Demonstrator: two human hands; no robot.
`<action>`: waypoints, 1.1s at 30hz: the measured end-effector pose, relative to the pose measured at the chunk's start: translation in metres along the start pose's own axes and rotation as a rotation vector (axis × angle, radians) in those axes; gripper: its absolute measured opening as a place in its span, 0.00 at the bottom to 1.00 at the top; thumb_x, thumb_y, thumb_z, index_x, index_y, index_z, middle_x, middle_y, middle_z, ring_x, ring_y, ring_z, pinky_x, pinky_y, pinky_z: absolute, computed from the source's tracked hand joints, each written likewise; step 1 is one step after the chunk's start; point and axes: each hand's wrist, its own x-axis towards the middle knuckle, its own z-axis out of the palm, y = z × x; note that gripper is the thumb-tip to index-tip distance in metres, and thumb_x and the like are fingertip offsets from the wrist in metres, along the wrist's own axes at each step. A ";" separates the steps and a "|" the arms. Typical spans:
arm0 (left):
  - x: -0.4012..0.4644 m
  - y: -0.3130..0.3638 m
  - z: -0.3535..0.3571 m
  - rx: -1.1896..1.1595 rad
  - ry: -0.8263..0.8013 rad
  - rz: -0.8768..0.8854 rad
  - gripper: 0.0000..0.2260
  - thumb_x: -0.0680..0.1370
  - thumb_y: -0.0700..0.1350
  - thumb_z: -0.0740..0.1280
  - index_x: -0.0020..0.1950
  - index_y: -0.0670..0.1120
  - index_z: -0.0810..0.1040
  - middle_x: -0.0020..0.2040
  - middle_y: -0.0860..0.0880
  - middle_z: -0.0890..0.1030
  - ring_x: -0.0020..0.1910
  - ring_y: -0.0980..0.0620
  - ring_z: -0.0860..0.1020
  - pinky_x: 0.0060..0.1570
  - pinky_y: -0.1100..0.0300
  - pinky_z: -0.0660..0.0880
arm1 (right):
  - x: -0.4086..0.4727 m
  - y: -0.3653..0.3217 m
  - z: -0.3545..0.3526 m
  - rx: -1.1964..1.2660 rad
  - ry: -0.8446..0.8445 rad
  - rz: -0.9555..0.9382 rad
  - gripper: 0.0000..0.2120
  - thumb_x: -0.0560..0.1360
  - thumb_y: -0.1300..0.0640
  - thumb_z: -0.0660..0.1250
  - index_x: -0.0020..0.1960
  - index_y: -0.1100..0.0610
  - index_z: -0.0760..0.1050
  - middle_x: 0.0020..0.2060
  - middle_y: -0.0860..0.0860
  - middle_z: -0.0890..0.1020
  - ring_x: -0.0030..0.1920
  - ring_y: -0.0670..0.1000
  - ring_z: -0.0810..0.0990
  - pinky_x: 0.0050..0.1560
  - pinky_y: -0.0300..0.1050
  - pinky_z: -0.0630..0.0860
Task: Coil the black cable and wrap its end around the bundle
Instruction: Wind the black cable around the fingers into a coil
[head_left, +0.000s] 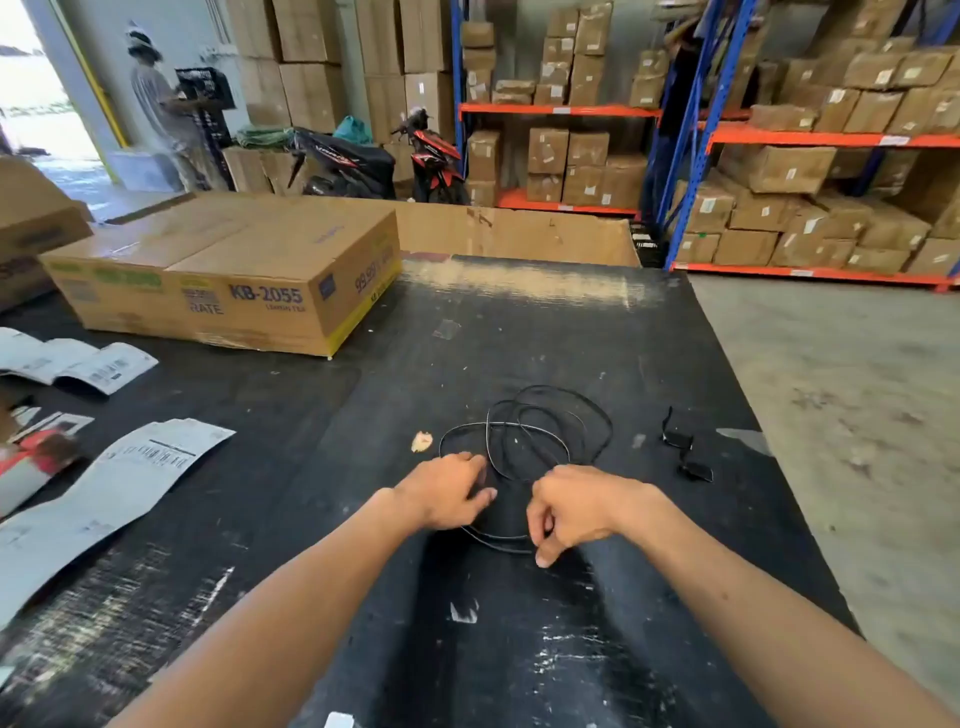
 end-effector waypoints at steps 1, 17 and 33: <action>-0.001 0.000 0.002 -0.001 -0.030 0.009 0.16 0.79 0.58 0.61 0.55 0.45 0.74 0.56 0.44 0.78 0.56 0.40 0.79 0.53 0.48 0.75 | 0.000 -0.001 0.002 -0.014 -0.027 0.011 0.12 0.64 0.43 0.79 0.45 0.46 0.86 0.42 0.47 0.87 0.45 0.51 0.85 0.46 0.47 0.80; 0.004 0.033 -0.038 -0.967 -0.273 -0.030 0.30 0.78 0.65 0.60 0.45 0.39 0.87 0.40 0.46 0.88 0.36 0.55 0.82 0.42 0.65 0.75 | -0.013 0.035 -0.059 0.449 0.544 -0.160 0.01 0.78 0.48 0.71 0.49 0.44 0.81 0.32 0.40 0.79 0.33 0.40 0.73 0.40 0.35 0.72; 0.016 0.065 -0.097 -1.671 -0.445 0.097 0.28 0.81 0.61 0.60 0.48 0.36 0.84 0.32 0.42 0.83 0.30 0.45 0.81 0.33 0.55 0.79 | -0.016 0.042 -0.068 0.684 0.866 -0.120 0.08 0.81 0.48 0.69 0.54 0.37 0.84 0.48 0.49 0.87 0.51 0.51 0.84 0.58 0.57 0.79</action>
